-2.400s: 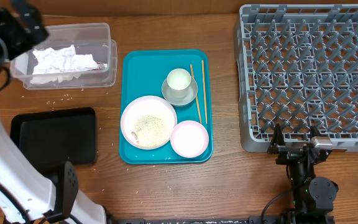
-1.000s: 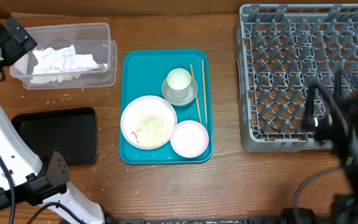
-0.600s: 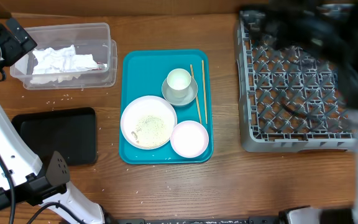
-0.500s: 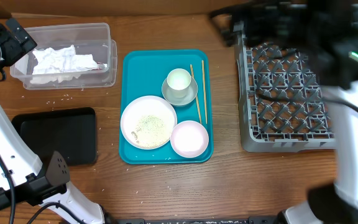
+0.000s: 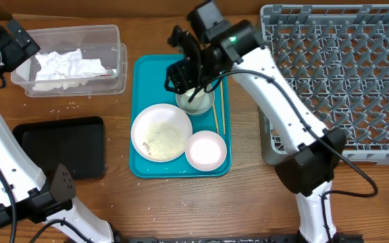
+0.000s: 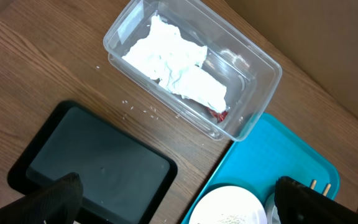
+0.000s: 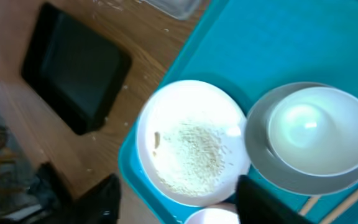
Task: Sort waste into correct bins and load items into the dishwasher
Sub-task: 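Grasp the white cup from the grey bowl with the right gripper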
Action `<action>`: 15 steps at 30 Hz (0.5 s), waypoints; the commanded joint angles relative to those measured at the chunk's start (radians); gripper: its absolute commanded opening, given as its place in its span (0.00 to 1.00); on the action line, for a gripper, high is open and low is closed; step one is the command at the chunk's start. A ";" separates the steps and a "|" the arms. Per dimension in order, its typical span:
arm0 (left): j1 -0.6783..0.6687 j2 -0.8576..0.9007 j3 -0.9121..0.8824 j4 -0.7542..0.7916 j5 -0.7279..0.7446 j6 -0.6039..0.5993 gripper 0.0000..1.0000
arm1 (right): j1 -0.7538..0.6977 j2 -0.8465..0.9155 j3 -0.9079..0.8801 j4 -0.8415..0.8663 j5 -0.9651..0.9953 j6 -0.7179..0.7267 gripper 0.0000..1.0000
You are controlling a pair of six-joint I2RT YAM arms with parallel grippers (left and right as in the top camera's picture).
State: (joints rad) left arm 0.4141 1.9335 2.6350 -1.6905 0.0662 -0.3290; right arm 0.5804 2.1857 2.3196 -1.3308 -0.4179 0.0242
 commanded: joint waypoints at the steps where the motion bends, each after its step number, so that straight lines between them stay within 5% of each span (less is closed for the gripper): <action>1: 0.003 -0.004 -0.004 0.001 -0.007 0.019 1.00 | 0.045 0.039 -0.003 0.008 0.304 0.134 0.62; 5: 0.003 -0.005 -0.004 0.001 -0.007 0.019 1.00 | 0.085 0.093 -0.003 0.024 0.499 0.187 0.62; 15: 0.003 -0.004 -0.004 0.001 -0.008 0.019 1.00 | 0.099 0.196 -0.003 0.083 0.533 0.187 0.63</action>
State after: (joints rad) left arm 0.4141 1.9335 2.6350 -1.6905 0.0662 -0.3290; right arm 0.6868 2.3779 2.3138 -1.2610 0.0719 0.1947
